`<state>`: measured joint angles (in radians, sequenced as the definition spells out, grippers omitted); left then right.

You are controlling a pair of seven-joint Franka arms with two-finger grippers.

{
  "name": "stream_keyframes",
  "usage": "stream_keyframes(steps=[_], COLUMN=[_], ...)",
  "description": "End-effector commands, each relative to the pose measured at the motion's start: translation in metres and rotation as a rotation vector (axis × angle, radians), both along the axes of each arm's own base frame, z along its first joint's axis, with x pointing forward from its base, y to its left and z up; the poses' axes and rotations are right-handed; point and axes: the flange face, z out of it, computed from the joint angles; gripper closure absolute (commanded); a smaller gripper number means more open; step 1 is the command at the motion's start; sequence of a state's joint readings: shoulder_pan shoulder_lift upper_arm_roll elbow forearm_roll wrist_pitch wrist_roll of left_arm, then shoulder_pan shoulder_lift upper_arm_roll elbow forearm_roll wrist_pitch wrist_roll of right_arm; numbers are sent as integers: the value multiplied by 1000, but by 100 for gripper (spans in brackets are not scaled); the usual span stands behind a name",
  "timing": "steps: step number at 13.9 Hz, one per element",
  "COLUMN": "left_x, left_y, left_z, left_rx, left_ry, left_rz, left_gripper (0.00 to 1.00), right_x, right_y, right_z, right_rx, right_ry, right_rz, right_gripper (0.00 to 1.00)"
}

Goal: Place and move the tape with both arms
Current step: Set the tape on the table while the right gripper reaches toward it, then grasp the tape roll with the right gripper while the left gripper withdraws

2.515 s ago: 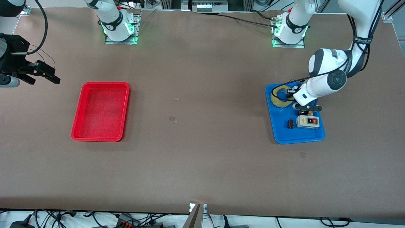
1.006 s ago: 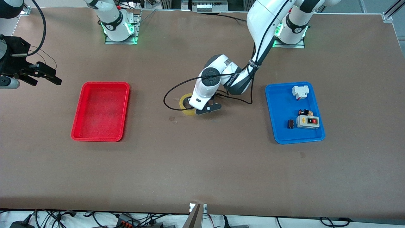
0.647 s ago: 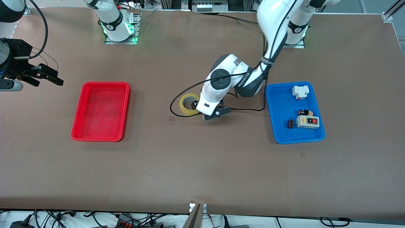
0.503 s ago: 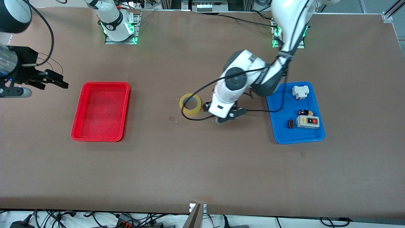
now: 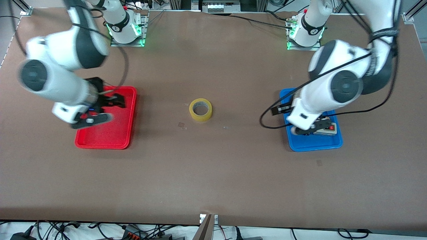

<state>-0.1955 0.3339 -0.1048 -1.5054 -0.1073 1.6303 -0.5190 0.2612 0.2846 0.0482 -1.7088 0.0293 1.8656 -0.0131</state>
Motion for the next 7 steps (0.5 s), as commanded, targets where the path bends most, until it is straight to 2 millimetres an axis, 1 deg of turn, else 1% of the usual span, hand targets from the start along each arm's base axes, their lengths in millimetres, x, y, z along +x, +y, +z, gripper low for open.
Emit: stream_keyframes(steps=[1, 3, 4, 5, 6, 7], left_x=[-22, -29, -35, -39, -44, -47], left_y=[62, 107, 124, 142, 158, 170], left_z=[33, 53, 63, 70, 79, 89], left_rx=[-16, -27, -8, -10, -17, -26], left_ry=[8, 12, 5, -7, -21, -38], left_rz=[-105, -168, -201, -216, -229, -252], left_gripper=[0, 0, 0, 0, 0, 0], right_x=[20, 25, 22, 19, 13, 8], right_y=[50, 110, 137, 153, 172, 183], right_z=[-46, -82, -99, -113, -121, -129], right_rx=[-2, -32, -46, -49, -37, -36], right_ry=[19, 26, 24, 10, -9, -17], right_rz=[6, -77, -127, -174, -221, -259], right_gripper=[0, 0, 0, 0, 0, 0])
